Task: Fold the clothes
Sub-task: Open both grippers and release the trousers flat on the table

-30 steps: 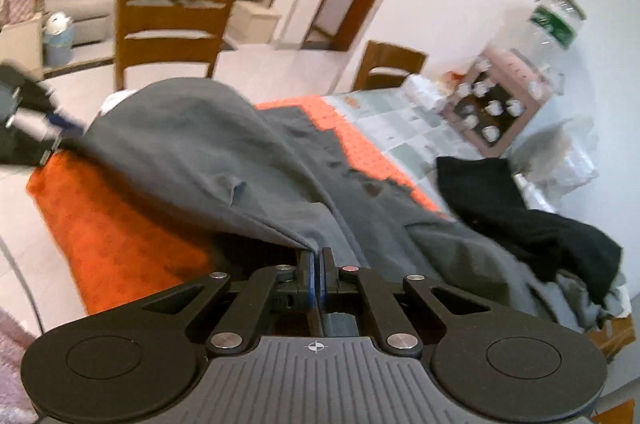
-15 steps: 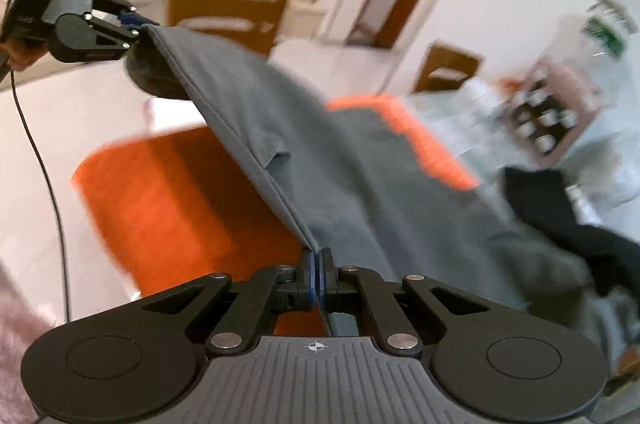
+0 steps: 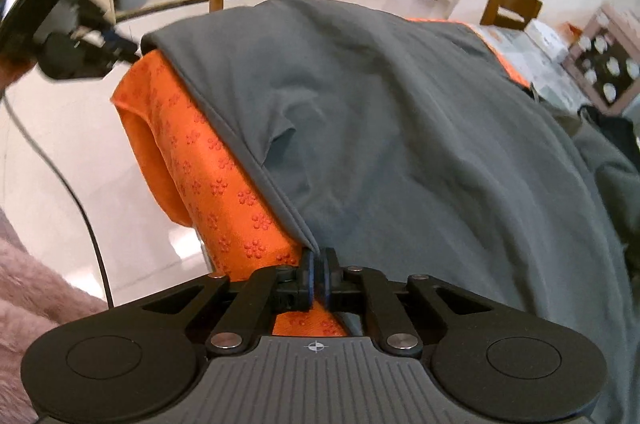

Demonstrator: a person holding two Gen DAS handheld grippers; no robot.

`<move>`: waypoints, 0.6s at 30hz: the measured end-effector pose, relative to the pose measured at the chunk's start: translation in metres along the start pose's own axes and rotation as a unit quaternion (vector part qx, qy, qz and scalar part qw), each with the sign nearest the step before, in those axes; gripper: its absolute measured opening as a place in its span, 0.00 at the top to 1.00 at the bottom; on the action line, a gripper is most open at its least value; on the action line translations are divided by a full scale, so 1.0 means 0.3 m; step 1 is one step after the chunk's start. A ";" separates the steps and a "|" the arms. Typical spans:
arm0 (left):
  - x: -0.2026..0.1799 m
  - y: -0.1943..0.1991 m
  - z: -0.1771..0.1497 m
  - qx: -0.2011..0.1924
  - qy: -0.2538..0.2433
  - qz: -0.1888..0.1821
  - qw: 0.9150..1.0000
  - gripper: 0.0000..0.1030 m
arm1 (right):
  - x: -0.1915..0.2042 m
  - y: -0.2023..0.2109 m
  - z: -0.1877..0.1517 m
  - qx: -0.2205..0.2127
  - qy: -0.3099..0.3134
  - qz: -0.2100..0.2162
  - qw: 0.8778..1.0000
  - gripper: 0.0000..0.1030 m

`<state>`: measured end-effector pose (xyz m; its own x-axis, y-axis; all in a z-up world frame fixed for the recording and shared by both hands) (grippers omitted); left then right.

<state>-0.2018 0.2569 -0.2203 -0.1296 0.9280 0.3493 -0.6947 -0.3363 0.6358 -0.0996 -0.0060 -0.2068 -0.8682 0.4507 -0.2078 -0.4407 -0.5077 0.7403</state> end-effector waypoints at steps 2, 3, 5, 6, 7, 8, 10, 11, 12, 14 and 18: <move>0.007 0.071 0.028 -0.017 0.025 -0.001 1.000 0.87 | -0.004 0.056 0.012 -0.018 -0.012 0.000 1.000 0.84; 0.002 0.101 0.054 -0.026 0.033 -0.005 0.999 0.87 | -0.017 0.088 0.017 -0.027 -0.022 -0.008 0.999 0.83; -0.022 0.150 0.114 -0.045 0.038 -0.018 0.998 0.86 | -0.052 0.156 0.018 -0.043 -0.047 -0.028 0.998 0.81; -0.045 0.166 0.148 -0.055 0.032 -0.026 0.998 0.84 | -0.077 0.193 0.011 -0.049 -0.064 -0.039 0.996 0.78; -0.070 0.179 0.181 -0.064 0.028 -0.034 0.997 0.83 | -0.104 0.229 0.000 -0.053 -0.082 -0.052 0.994 0.76; -0.098 0.188 0.214 -0.071 0.023 -0.043 0.996 0.82 | -0.133 0.264 -0.014 -0.056 -0.101 -0.065 0.991 0.75; -0.165 0.202 0.279 -0.087 0.016 -0.066 0.994 0.79 | -0.196 0.331 -0.051 -0.058 -0.140 -0.090 0.984 0.72; -0.201 0.204 0.309 -0.093 0.012 -0.079 0.993 0.78 | -0.230 0.365 -0.075 -0.058 -0.159 -0.103 0.980 0.72; -0.238 0.202 0.336 -0.098 0.006 -0.090 0.991 0.78 | -0.266 0.396 -0.102 -0.056 -0.177 -0.116 0.976 0.70; -0.325 0.209 0.388 -0.107 -0.006 -0.119 0.987 0.77 | -0.332 0.449 -0.167 -0.051 -0.211 -0.143 0.966 0.69; -0.509 0.207 0.473 -0.117 -0.029 -0.172 0.978 0.74 | -0.481 0.544 -0.325 -0.040 -0.287 -0.196 0.937 0.69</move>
<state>-0.1248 0.0717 -0.1364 0.1764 0.9669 0.1844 -0.8336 0.0471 0.5504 -0.0685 -0.2254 -0.1182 -0.3805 0.9228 -0.0596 -0.7358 -0.2631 0.6239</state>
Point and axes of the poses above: each gripper's, at about its wrist camera, not at the fingertips, and y roughly against the way its jaws point, x to its left, z to its top, the point moved 5 cm from there along -y, roughly the way its jaws point, and after that the axes turned 9 degrees about -x, right-handed, at the moved point
